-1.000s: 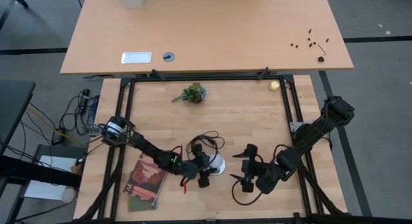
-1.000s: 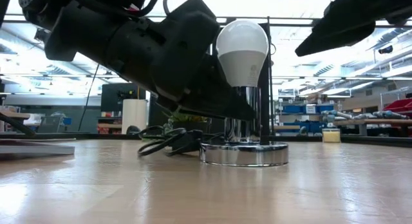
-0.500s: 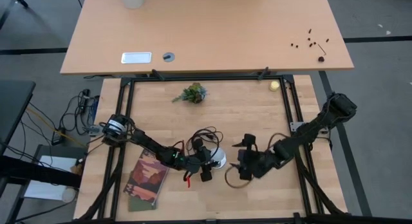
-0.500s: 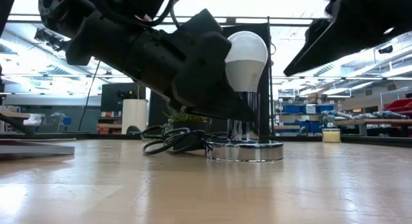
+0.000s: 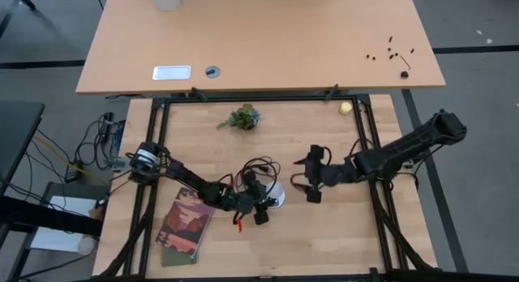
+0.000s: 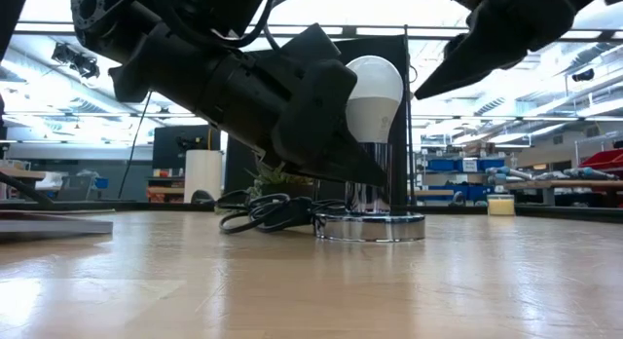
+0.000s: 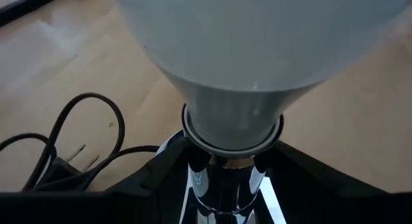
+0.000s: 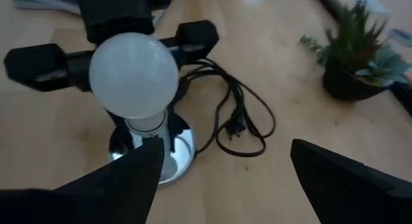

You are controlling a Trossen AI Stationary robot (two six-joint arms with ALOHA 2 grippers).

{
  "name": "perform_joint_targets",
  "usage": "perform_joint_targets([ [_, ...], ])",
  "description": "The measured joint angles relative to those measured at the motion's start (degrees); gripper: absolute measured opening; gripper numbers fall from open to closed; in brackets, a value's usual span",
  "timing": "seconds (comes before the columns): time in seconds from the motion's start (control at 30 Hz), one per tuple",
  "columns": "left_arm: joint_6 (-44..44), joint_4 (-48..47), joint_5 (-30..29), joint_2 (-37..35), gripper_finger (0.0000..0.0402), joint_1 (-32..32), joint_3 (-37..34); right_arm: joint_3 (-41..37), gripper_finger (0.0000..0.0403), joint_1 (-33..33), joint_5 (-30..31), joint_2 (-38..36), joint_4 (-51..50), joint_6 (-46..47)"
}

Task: Screw lightbulb
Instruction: Insert the white lightbulb into the lamp socket, then remove the white lightbulb from the lamp socket

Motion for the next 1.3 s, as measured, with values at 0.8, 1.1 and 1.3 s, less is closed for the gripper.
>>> perform_joint_targets([
  [0.8,-2.9,-4.7,1.1,0.2,0.0227,1.1,-0.2,2.7,0.0346,4.7,-11.4,-0.7,-14.5,12.7],
  [1.1,-4.4,-15.6,4.6,-6.4,0.0234,1.4,-0.1,2.7,0.0346,8.0,-9.5,-0.7,-12.8,15.1],
  [1.3,-2.8,-15.7,4.6,-7.1,0.0234,1.4,-0.1,2.7,0.0346,8.0,-9.6,-0.7,-11.3,15.9],
])
